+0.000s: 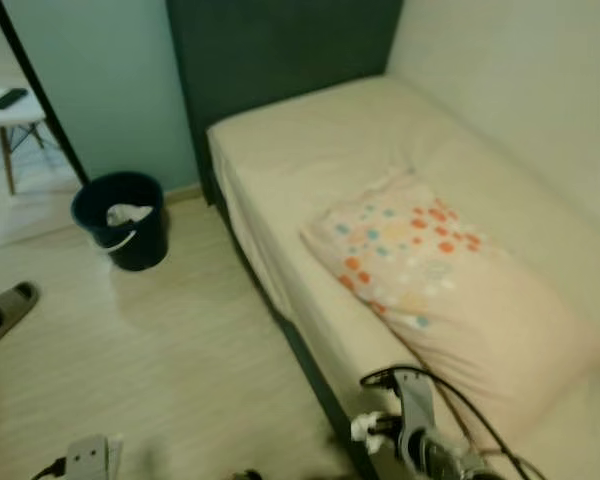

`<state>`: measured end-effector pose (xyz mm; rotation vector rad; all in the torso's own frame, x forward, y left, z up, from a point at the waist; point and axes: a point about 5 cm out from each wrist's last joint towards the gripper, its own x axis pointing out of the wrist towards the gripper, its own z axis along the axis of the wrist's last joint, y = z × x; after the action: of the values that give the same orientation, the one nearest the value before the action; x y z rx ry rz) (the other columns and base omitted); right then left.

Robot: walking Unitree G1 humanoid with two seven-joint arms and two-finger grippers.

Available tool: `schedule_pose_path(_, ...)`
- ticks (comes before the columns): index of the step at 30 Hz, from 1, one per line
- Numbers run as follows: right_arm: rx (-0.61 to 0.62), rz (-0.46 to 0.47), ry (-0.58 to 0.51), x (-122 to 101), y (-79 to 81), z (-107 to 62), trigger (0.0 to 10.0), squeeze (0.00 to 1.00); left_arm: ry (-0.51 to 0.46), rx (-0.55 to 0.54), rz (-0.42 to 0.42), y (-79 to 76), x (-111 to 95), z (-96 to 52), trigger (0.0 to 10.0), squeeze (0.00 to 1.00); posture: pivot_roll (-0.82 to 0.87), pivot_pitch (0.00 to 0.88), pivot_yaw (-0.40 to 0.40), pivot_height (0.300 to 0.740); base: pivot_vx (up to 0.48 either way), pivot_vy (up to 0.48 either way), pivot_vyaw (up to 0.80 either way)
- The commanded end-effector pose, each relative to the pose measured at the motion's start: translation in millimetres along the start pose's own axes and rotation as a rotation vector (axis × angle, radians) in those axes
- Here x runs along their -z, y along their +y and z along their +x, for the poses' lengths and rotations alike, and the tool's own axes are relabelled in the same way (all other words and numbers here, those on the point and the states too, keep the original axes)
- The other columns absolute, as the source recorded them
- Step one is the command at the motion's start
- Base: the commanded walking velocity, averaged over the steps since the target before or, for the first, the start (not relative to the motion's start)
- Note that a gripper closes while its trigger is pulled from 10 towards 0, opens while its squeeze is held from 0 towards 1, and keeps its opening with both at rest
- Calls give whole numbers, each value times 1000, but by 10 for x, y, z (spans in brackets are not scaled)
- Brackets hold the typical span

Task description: Clean up the room

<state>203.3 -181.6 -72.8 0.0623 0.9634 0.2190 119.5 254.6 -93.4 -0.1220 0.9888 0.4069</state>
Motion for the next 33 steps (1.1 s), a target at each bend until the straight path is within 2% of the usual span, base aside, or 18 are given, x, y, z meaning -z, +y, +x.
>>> schedule_pose_path(1,-5,-12,13,30,5,-2,10000,0,43,-6,3,27,127,-27,10000,0,-45,0,-1,730,0,0,725)
schedule_pose_path(3,-5,-13,13,31,5,-2,10000,0,42,-4,4,14,125,-26,10000,0,-45,0,-1,730,0,0,725)
schedule_pose_path(5,-6,-15,12,26,6,-2,10000,0,37,8,9,-65,103,-15,10000,0,-45,0,-1,730,0,0,725)
schedule_pose_path(13,2,8,-2,16,15,3,10000,0,28,33,-3,-114,71,-6,10000,0,-46,0,5,730,0,0,727)
schedule_pose_path(15,26,51,-16,15,7,4,10000,0,18,49,-11,-118,55,-5,10000,0,-48,0,9,730,0,0,0)
schedule_pose_path(21,24,42,-14,7,12,7,10000,0,-14,35,-48,-106,-15,7,10000,0,-45,0,11,730,327,0,0)
schedule_pose_path(23,20,43,-21,-15,18,11,10000,0,-36,31,-61,-106,-76,17,10000,0,-45,0,11,730,480,0,0)
schedule_pose_path(25,9,30,-39,-88,41,24,10000,0,-97,32,-81,-116,-271,47,10000,0,-48,0,16,730,480,0,0)
schedule_pose_path(29,3,19,-45,-115,50,29,10000,0,-118,35,-84,-123,-341,56,10000,0,-48,0,16,730,480,0,0)
schedule_pose_path(30,-5,-5,-55,-170,61,36,10000,0,-154,45,-87,-154,-467,70,10000,0,-48,0,19,730,480,0,0)
schedule_pose_path(31,-5,-5,-55,-170,61,36,10000,0,-154,45,-87,-154,-467,70,10000,0,-48,0,19,730,480,0,0)
schedule_pose_path(33,-30,-33,-71,-256,88,46,10000,0,-212,74,-79,-243,-655,81,10000,0,-48,0,16,730,480,0,394)
